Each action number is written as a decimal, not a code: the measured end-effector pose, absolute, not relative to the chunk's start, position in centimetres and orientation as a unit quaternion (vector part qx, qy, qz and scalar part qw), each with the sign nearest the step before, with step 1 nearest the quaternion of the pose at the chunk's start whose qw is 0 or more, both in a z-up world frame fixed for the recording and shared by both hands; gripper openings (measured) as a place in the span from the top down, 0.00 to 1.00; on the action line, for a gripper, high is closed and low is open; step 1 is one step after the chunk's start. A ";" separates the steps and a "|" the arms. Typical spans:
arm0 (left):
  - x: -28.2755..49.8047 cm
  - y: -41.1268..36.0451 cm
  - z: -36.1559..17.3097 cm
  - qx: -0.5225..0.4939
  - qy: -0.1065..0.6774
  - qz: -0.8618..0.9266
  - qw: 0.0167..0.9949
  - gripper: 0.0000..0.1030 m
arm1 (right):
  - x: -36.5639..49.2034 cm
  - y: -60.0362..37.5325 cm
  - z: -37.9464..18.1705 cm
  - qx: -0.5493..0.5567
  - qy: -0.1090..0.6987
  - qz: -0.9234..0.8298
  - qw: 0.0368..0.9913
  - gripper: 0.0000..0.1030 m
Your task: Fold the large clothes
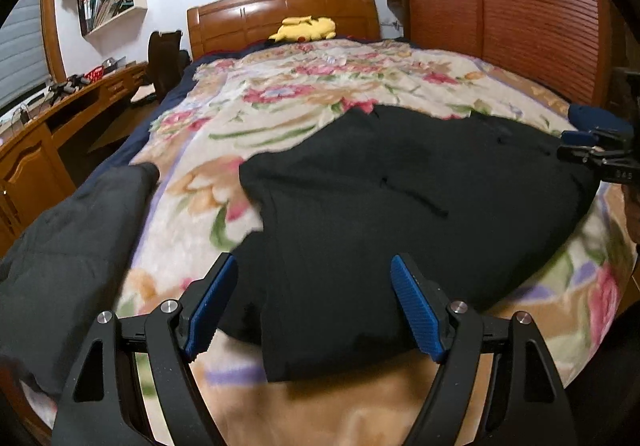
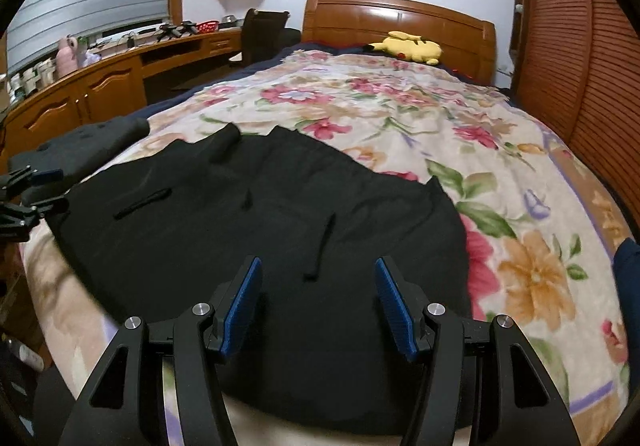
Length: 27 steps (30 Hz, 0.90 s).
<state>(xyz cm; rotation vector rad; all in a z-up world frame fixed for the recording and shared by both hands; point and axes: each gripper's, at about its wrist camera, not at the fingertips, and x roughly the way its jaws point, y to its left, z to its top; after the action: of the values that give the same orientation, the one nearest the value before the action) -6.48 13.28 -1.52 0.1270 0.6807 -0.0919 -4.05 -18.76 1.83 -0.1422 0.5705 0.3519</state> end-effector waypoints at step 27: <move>-7.8 14.4 -4.9 0.007 0.372 -0.018 0.928 0.22 | -4.7 -24.0 -0.8 -0.052 0.304 0.121 0.943 0.41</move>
<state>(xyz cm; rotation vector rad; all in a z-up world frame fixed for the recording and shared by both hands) -7.85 14.36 -4.88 0.0141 0.7620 -0.0377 -4.69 -23.99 -0.83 -0.1056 0.6198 0.2475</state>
